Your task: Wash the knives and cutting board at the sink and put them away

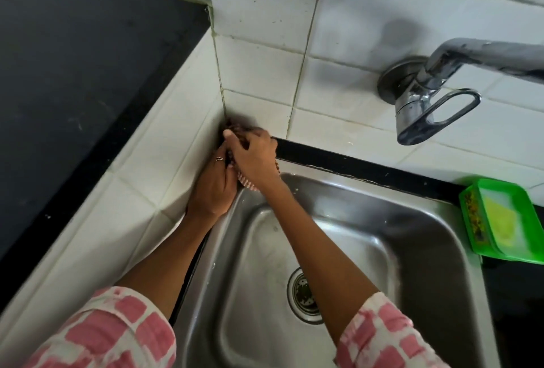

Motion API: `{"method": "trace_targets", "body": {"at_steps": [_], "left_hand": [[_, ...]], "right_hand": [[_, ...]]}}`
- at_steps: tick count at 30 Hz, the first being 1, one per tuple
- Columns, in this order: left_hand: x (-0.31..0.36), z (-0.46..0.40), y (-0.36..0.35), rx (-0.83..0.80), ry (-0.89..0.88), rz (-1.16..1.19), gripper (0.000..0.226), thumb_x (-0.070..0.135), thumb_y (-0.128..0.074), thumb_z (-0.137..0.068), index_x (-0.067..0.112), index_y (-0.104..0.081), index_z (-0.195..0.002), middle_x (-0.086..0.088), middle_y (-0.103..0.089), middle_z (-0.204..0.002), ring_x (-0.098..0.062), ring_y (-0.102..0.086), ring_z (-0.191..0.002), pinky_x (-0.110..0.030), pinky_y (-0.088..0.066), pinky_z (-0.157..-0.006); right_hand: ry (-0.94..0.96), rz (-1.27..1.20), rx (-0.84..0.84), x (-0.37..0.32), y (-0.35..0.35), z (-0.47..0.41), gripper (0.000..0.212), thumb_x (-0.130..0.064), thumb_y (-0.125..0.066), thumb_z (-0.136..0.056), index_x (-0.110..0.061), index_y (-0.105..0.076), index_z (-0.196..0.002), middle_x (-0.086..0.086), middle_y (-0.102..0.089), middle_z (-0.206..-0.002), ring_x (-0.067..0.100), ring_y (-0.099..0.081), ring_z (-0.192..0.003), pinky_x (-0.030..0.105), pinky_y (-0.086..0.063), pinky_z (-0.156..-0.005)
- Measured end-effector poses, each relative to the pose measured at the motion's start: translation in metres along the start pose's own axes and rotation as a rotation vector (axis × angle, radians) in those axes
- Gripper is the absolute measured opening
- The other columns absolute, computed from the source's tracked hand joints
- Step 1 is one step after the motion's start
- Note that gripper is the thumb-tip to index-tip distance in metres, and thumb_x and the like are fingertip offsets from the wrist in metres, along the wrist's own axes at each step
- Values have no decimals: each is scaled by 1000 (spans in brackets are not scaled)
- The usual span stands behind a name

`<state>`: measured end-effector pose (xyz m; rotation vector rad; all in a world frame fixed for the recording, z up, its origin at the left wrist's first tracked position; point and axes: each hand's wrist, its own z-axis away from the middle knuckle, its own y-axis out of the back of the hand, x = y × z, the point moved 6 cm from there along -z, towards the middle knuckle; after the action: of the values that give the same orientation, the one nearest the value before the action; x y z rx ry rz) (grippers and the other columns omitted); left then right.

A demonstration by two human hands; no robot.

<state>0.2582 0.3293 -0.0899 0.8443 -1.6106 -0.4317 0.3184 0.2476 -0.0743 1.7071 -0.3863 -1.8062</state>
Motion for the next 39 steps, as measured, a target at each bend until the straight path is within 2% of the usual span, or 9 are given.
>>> {"method": "trace_targets", "body": {"at_steps": [5, 9, 14, 17, 20, 23, 28, 31, 39], "left_hand": [[-3, 4, 1, 7, 78, 15, 64, 39, -29, -86, -1, -38, -135, -19, -58, -123, -31, -57, -111, -31, -45, -89], [-8, 3, -1, -1, 151, 3, 49, 17, -47, -89, -3, -38, -133, -22, -56, -124, -33, -55, -115, -35, -44, -93], [-5, 7, 6, 63, 150, 59, 47, 0, -50, -84, -6, -40, -130, -23, -50, -129, -33, -48, -122, -29, -34, -105], [8, 15, 8, 147, 95, -48, 54, 12, -41, -87, -8, -35, -137, -28, -41, -138, -38, -42, -127, -24, -23, -110], [20, 15, -2, 118, -3, -406, 57, 23, -31, -89, -9, -41, -134, -33, -31, -143, -44, -34, -133, -40, -22, -109], [25, -2, -8, 82, 31, -599, 51, 17, -33, -89, -7, -42, -133, -22, -32, -148, -37, -30, -137, -44, -22, -112], [4, -26, -37, -291, 62, -582, 53, 25, -24, -100, 9, -10, -149, -9, -11, -157, -24, -8, -145, -37, -6, -117], [1, -25, -34, -246, 44, -642, 54, 26, -25, -99, 7, -12, -148, -11, -12, -157, -24, -10, -144, -39, -4, -117], [6, -18, -34, -342, 210, -594, 57, 31, -22, -101, 7, -4, -149, -12, -2, -158, -28, -4, -145, -42, -7, -117]], "right_hand": [[-199, 10, 288, 28, 13, 13, 38, -23, -45, -97, -2, -48, -129, 18, -48, -127, 31, -44, -119, 37, -35, -103], [-364, -85, 144, 25, 7, 12, 51, -32, -65, -85, 1, -46, -118, 18, -53, -120, 32, -51, -112, 42, -43, -99], [-369, -346, -1, 14, 7, 10, 19, -22, -73, -74, -11, -62, -85, 10, -68, -95, 25, -65, -89, 41, -54, -83], [-238, -446, 59, 3, 14, 10, 28, -16, -60, -87, -9, -53, -113, 6, -60, -105, 20, -57, -98, 32, -47, -86], [-342, -541, 149, 15, 18, 8, 36, -20, -45, -97, -6, -38, -128, 14, -55, -123, 28, -53, -113, 40, -44, -99], [-358, -393, 118, 20, 16, 4, 37, -20, -42, -98, -2, -34, -128, 17, -54, -125, 31, -53, -114, 34, -42, -89], [-243, 261, 184, 10, 28, 2, 44, -14, -54, -89, -3, -37, -128, 15, -42, -129, 32, -46, -117, 39, -44, -93], [-78, 627, 294, 6, 26, 13, 48, -18, -60, -85, -11, -40, -128, 9, -43, -126, 27, -42, -117, 38, -38, -93], [12, 682, -52, 22, 13, 17, 44, -35, -34, -97, -23, -37, -140, 0, -26, -153, 26, -1, -146, 53, -2, -116]]}}
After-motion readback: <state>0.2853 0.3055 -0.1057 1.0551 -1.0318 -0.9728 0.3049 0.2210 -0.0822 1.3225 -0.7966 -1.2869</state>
